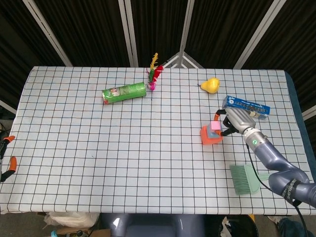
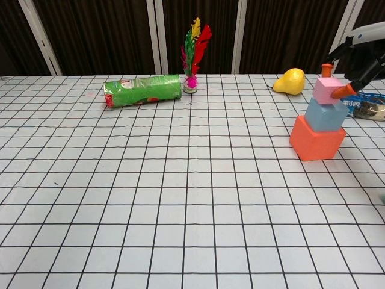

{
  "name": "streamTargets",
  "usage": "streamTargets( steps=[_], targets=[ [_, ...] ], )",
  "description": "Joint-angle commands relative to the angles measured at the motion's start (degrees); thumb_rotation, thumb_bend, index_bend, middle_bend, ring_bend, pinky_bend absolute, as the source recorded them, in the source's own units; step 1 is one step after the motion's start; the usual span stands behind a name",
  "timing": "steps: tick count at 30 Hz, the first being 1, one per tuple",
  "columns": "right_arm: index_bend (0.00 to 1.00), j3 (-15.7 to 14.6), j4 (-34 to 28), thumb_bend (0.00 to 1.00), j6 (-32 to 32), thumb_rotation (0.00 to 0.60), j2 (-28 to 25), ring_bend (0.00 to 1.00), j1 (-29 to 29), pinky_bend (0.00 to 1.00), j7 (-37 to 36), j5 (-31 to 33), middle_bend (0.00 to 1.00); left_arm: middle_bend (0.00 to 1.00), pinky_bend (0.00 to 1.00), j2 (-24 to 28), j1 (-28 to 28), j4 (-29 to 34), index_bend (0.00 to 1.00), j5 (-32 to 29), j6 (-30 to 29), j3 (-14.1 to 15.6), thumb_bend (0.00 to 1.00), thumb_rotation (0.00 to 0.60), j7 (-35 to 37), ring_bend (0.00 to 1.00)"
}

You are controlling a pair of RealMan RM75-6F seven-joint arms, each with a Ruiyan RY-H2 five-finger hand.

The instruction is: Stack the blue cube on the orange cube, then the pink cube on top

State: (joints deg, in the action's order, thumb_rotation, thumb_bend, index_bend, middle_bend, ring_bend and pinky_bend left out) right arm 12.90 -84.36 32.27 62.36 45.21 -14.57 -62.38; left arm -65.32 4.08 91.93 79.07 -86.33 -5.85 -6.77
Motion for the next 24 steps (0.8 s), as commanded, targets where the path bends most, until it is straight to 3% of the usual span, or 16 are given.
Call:
streamTargets(
  steps=[1,24],
  targets=[
    [0.54,-0.07,0.25,0.36,-0.14,0.600,-0.14,1.00,-0.22,0.83,-0.45,-0.36,1.00,0.06,0.00,-0.09,0.08,0.03,0.17,-0.06,0.11,0.00,0.56,0.600,-0.24,0.00],
    [0.55,-0.15,1.53,0.36,-0.43,0.600,0.55,1.00,-0.69,0.83,-2.77,-2.50,1.00,0.06,0.00,-0.15,0.07,0.19,0.17,-0.28,0.09,-0.02,0.56,0.600,-0.59,0.00]
  ],
)
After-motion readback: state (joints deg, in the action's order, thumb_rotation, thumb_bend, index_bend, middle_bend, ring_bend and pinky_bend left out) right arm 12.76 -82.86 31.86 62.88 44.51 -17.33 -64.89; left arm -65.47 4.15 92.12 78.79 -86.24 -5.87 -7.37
